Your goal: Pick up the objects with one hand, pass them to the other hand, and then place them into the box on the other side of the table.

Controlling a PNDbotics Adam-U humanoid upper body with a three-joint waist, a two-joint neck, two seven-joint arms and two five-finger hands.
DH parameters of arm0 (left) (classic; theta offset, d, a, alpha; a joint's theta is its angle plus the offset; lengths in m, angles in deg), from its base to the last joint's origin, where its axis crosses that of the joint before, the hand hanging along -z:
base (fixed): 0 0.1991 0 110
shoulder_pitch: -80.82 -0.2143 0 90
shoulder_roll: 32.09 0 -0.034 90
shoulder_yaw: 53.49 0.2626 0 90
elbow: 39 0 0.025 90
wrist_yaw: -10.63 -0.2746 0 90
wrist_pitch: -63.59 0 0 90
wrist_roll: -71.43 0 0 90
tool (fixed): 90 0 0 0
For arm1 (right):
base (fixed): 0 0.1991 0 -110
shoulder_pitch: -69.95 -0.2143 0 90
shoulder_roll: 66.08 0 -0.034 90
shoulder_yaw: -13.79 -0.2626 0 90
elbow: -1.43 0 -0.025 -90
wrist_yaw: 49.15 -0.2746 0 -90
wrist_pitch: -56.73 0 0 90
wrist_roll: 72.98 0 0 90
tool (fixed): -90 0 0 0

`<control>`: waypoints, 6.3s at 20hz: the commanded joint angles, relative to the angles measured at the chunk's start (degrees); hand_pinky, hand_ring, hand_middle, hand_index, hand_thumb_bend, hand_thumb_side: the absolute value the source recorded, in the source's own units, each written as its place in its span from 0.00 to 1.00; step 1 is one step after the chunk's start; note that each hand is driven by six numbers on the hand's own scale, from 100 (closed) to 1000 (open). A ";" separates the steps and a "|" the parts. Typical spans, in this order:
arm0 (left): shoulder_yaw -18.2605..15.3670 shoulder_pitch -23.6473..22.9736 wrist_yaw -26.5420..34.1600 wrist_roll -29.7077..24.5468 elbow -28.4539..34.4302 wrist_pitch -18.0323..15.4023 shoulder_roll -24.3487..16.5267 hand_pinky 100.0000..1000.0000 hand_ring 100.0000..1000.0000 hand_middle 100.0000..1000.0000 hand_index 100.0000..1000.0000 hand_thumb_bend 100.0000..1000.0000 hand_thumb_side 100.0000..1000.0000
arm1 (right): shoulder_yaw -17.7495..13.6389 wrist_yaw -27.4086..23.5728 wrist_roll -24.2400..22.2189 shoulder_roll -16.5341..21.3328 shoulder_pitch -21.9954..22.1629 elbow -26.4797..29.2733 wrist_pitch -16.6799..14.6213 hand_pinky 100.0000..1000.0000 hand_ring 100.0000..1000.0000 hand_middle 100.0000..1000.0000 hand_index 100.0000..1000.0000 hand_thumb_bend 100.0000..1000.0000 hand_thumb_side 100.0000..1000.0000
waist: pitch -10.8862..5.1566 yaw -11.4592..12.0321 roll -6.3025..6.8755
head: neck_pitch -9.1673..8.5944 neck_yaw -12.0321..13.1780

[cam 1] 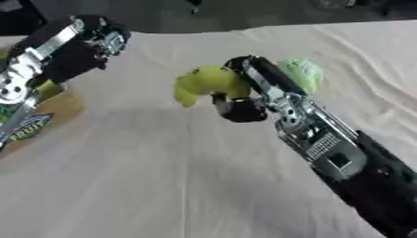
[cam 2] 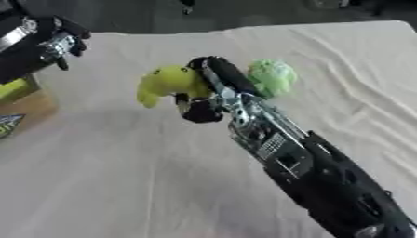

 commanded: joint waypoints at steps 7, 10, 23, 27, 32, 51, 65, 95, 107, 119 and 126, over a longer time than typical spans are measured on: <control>1.31 2.34 2.09 -5.39 2.35 -0.14 -0.50 0.50 0.64 0.58 0.76 0.05 0.85 | 0.12 0.01 0.30 -0.10 -1.13 -0.50 -0.36 0.69 0.45 0.35 0.46 0.00 0.00 | -1.19 0.11 0.16 | -0.24 0.00; 2.31 2.90 0.22 -11.30 1.83 0.31 -0.12 0.53 0.67 0.61 0.80 0.03 0.76 | 0.30 -0.27 0.59 -0.27 -1.18 -0.78 -0.44 0.69 0.44 0.35 0.46 0.00 0.00 | -1.20 0.11 0.15 | -0.23 0.06; 4.85 5.40 -11.95 -21.39 -0.25 -0.99 2.32 0.58 0.70 0.65 0.81 0.14 0.64 | 1.23 -2.67 1.09 -1.33 -1.82 -1.17 -0.90 0.68 0.44 0.35 0.46 0.00 0.00 | -1.21 0.13 0.22 | -0.07 -0.05; 5.01 6.09 -15.64 -22.68 -0.48 -3.09 2.61 0.60 0.71 0.66 0.81 0.24 0.54 | 1.27 -2.51 0.71 -1.61 -2.20 -0.99 -1.16 0.68 0.44 0.34 0.45 0.00 0.00 | -1.18 0.17 0.27 | -0.01 -0.09; 5.04 6.30 -18.52 -24.98 0.24 -5.34 2.86 0.63 0.73 0.67 0.81 0.41 0.50 | 1.50 -2.33 0.07 -1.90 -2.40 -0.75 -1.10 0.68 0.44 0.34 0.45 0.00 0.00 | -1.18 0.20 0.29 | -0.05 -0.19; 5.72 7.09 -27.09 -27.87 -0.71 -6.68 4.84 0.68 0.75 0.69 0.82 0.49 0.51 | 1.74 -2.36 -0.73 -2.61 -2.78 0.48 -0.82 0.67 0.43 0.34 0.44 0.00 0.00 | -1.21 0.18 0.26 | -0.09 0.17; 6.45 6.93 -30.69 -24.09 -1.96 -4.74 6.46 0.67 0.74 0.68 0.81 0.40 0.38 | 1.68 -2.03 -1.99 -2.72 -3.09 2.23 -0.44 0.67 0.43 0.34 0.44 0.00 0.00 | -1.13 0.12 0.18 | -0.69 0.27; 6.89 6.38 -31.63 -20.20 -0.91 -3.32 7.17 0.58 0.66 0.56 0.70 0.00 0.27 | 1.63 -2.29 -2.81 -2.39 -2.62 4.11 0.49 0.66 0.42 0.33 0.43 0.00 0.00 | -0.99 0.05 0.21 | -0.73 0.31; 6.58 5.98 -32.31 -21.63 0.96 -4.72 6.27 0.63 0.70 0.64 0.79 0.40 0.31 | 1.44 -3.85 -0.67 -2.29 -2.36 3.75 1.42 0.65 0.42 0.33 0.42 0.00 0.00 | -0.96 0.17 0.22 | -0.45 0.25; 6.44 5.74 -33.64 -23.87 0.38 -5.93 6.38 0.64 0.71 0.65 0.80 0.50 0.34 | 1.61 -5.01 0.27 -2.13 -2.44 3.80 1.79 0.65 0.41 0.32 0.41 0.00 0.00 | -0.96 0.19 0.21 | -0.52 0.28; 6.22 5.60 -32.53 -20.35 1.00 -5.16 5.94 0.63 0.71 0.65 0.81 0.47 0.28 | 1.76 -4.76 -0.59 -2.01 -2.47 3.66 1.79 0.65 0.41 0.32 0.41 0.00 0.00 | -0.95 0.19 0.24 | -0.77 0.21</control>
